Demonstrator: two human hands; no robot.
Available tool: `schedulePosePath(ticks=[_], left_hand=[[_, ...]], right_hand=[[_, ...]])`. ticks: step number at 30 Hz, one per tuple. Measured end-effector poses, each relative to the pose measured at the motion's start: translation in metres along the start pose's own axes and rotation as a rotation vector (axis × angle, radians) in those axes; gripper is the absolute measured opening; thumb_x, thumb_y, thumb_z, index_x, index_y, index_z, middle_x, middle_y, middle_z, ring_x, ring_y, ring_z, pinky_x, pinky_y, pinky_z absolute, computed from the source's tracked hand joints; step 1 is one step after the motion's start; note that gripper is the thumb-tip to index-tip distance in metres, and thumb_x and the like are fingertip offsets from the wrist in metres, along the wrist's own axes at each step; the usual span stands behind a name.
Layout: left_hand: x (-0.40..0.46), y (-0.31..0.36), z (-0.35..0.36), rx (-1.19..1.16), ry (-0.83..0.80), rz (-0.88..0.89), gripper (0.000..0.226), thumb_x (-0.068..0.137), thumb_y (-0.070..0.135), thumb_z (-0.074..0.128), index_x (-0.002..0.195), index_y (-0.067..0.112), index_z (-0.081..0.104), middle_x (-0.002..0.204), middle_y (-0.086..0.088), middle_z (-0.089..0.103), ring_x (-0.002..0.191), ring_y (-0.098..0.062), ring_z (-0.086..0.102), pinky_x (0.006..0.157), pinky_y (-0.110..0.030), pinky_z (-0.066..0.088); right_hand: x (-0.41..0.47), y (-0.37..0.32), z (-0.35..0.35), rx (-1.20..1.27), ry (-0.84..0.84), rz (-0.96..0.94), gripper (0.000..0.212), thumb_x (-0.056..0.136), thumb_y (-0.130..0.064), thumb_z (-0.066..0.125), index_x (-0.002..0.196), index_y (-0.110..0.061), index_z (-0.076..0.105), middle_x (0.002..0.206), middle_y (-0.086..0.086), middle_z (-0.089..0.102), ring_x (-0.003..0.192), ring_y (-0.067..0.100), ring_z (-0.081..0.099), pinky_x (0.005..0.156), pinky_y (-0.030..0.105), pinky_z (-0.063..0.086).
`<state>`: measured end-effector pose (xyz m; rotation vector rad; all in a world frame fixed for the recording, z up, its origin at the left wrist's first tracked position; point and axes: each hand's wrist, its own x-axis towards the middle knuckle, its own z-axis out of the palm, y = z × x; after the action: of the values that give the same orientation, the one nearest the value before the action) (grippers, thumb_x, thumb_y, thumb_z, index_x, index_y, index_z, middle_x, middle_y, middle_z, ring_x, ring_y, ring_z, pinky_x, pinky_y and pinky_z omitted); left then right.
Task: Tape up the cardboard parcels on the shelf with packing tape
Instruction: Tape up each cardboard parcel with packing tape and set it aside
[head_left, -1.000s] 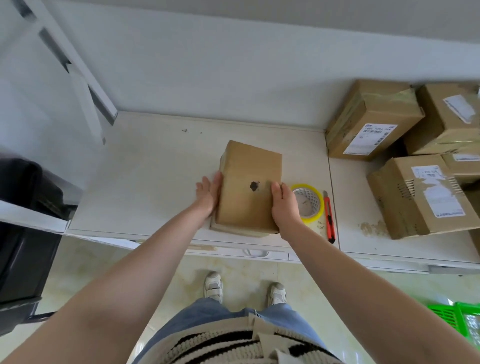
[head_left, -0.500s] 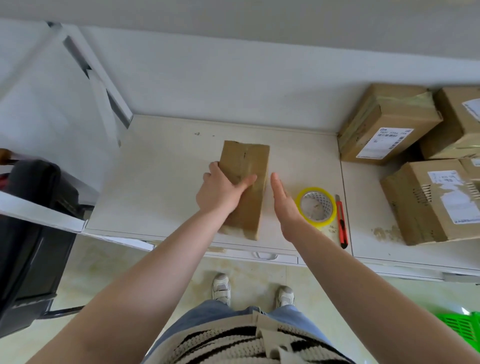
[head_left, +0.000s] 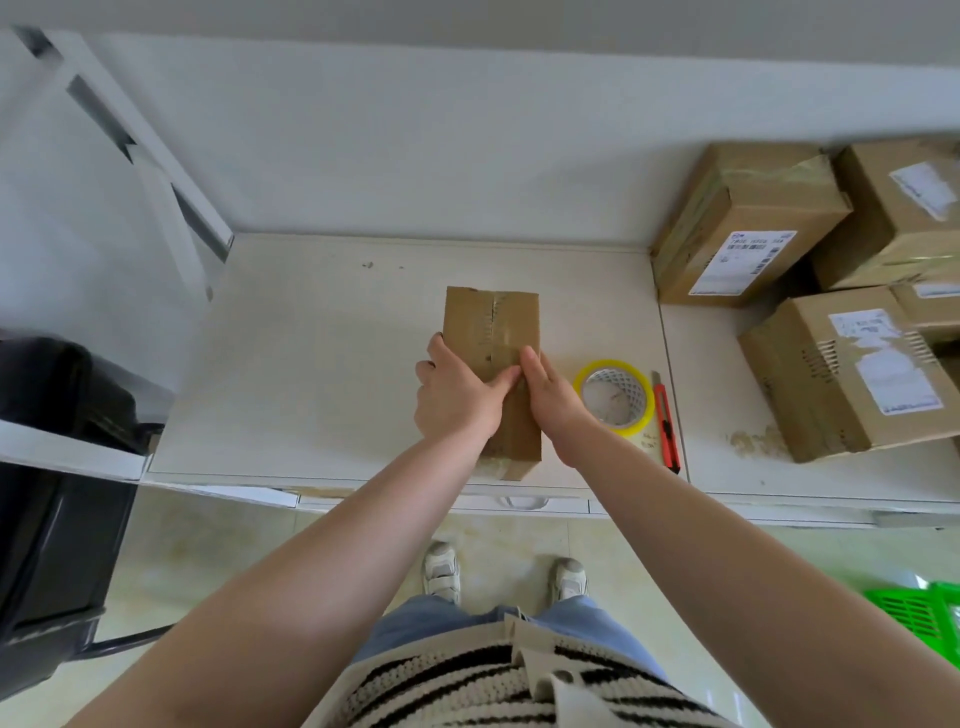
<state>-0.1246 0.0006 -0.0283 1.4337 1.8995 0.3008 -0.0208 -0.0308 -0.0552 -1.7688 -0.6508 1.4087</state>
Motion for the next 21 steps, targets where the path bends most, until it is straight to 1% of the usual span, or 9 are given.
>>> schedulePosePath(ticks=[2,6,9,12,14,15,17,19,21], left_hand=[[-0.001,0.0,0.001,-0.017,0.016,-0.01,0.094,0.077,0.059,0.074,0.147,0.021,0.024,0.131,-0.006,0.046,0.112,-0.031,0.06,0.076,-0.036,0.041],[-0.002,-0.001,0.001,-0.008,0.031,-0.001,0.094,0.077,0.06,0.073,0.147,0.02,0.025,0.131,-0.006,0.046,0.112,-0.031,0.059,0.076,-0.036,0.041],[0.0,-0.001,-0.002,-0.032,0.023,-0.001,0.096,0.074,0.061,0.074,0.146,0.019,0.027,0.133,-0.007,0.045,0.122,-0.031,0.052,0.086,-0.041,0.045],[0.001,-0.002,-0.003,0.006,0.04,0.028,0.101,0.075,0.065,0.071,0.149,0.015,0.024,0.14,-0.01,0.041,0.131,-0.031,0.042,0.098,-0.043,0.041],[0.001,-0.003,-0.003,0.029,0.059,0.033,0.107,0.074,0.068,0.071,0.151,0.014,0.021,0.143,-0.013,0.038,0.132,-0.032,0.039,0.107,-0.043,0.038],[0.0,-0.002,-0.003,0.042,0.069,0.032,0.109,0.073,0.069,0.071,0.152,0.014,0.02,0.145,-0.013,0.037,0.133,-0.032,0.039,0.11,-0.043,0.035],[0.0,-0.002,-0.002,0.078,0.093,0.038,0.112,0.072,0.07,0.07,0.153,0.014,0.017,0.148,-0.014,0.033,0.136,-0.033,0.036,0.114,-0.043,0.029],[-0.001,-0.003,-0.001,0.121,0.125,0.066,0.111,0.074,0.071,0.068,0.154,0.016,0.014,0.152,-0.015,0.027,0.139,-0.033,0.031,0.117,-0.046,0.021],[-0.002,-0.005,-0.001,0.152,0.166,0.107,0.108,0.077,0.069,0.066,0.155,0.017,0.013,0.154,-0.015,0.022,0.142,-0.033,0.025,0.118,-0.05,0.015]], right_hand=[[0.0,-0.003,0.0,-0.023,-0.014,-0.016,0.053,0.104,-0.049,0.031,0.15,-0.024,0.036,0.144,0.0,0.049,0.131,0.017,0.047,0.11,0.033,0.037],[0.002,-0.002,0.002,-0.048,-0.009,0.009,0.064,0.1,-0.058,0.031,0.154,-0.024,0.029,0.153,0.002,0.04,0.138,0.021,0.04,0.116,0.042,0.033],[0.0,-0.004,0.002,-0.018,-0.015,0.04,0.064,0.099,-0.06,0.031,0.155,-0.027,0.027,0.155,-0.001,0.037,0.14,0.02,0.038,0.117,0.038,0.031],[-0.003,-0.006,0.002,-0.009,-0.006,0.054,0.064,0.099,-0.061,0.03,0.154,-0.028,0.029,0.154,0.0,0.038,0.14,0.02,0.037,0.116,0.034,0.028],[-0.005,-0.008,0.001,-0.034,0.012,0.051,0.062,0.1,-0.059,0.029,0.152,-0.027,0.033,0.152,-0.001,0.041,0.139,0.019,0.038,0.114,0.034,0.028],[-0.007,-0.009,0.0,-0.042,0.013,0.043,0.06,0.101,-0.058,0.029,0.151,-0.025,0.036,0.147,-0.003,0.044,0.135,0.018,0.041,0.112,0.033,0.029],[-0.007,-0.009,-0.006,-0.054,0.041,-0.008,0.055,0.102,-0.054,0.03,0.143,-0.021,0.046,0.131,-0.004,0.053,0.124,0.016,0.047,0.103,0.032,0.034],[-0.003,-0.005,-0.018,-0.161,0.171,-0.142,0.045,0.104,-0.045,0.035,0.129,-0.014,0.057,0.114,-0.001,0.061,0.11,0.019,0.055,0.092,0.032,0.04],[-0.001,0.007,-0.038,-0.394,0.356,-0.249,0.033,0.101,-0.035,0.043,0.114,-0.011,0.062,0.102,0.002,0.063,0.1,0.024,0.058,0.08,0.031,0.041]])
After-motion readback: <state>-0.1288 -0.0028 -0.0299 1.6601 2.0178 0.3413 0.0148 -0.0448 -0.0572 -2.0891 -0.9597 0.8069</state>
